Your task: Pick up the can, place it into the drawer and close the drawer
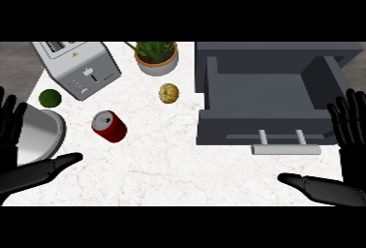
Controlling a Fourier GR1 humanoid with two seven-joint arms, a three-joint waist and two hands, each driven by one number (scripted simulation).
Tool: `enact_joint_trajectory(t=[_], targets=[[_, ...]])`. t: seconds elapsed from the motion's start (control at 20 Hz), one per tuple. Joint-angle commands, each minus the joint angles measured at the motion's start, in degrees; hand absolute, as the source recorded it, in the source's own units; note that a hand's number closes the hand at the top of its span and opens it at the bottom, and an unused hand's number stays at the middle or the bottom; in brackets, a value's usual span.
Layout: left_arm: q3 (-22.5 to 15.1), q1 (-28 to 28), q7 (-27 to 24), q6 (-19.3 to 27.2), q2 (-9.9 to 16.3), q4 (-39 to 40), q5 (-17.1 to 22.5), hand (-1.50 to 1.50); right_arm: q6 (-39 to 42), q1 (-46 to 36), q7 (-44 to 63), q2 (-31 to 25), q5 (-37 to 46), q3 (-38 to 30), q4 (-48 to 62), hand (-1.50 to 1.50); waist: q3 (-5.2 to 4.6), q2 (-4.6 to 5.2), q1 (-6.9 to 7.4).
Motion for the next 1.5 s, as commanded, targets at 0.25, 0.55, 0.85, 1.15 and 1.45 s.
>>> enact_joint_trajectory(t=[0.25, 0.55, 0.85, 1.15, 1.45], targets=[[-1.92, 0.22, -3.97, 0.08, -2.56, 6.78, -2.0, -1.5, 2.13, -4.17, -2.94, -1.64, -3.41, -5.14, 6.91, -1.5, 0.0, 0.07, 0.09], [-4.19, -3.82, -4.86, 2.23, -3.99, 13.16, -4.95, -1.5, 5.98, 6.61, -6.05, -0.76, -4.2, -5.02, 0.27, -1.5, 0.01, 0.01, -0.34], [-2.94, -2.44, -15.92, 2.23, -5.62, 24.3, -3.88, -1.5, 3.27, 4.08, -2.81, 0.55, -0.73, -2.5, -2.56, -1.5, -0.03, 0.04, -0.23], [-8.2, -2.01, -23.22, 9.32, -6.36, 33.03, -4.69, -1.5, 7.73, 9.32, -6.0, -0.62, -6.98, -8.24, -3.3, -1.5, -0.02, 0.01, -0.52], [-0.07, -5.03, -30.04, 6.44, -5.55, 43.43, -0.82, -1.5, 6.35, 6.17, -2.79, -0.24, -5.19, -7.7, -4.57, -1.5, -0.02, 0.05, -0.26]])
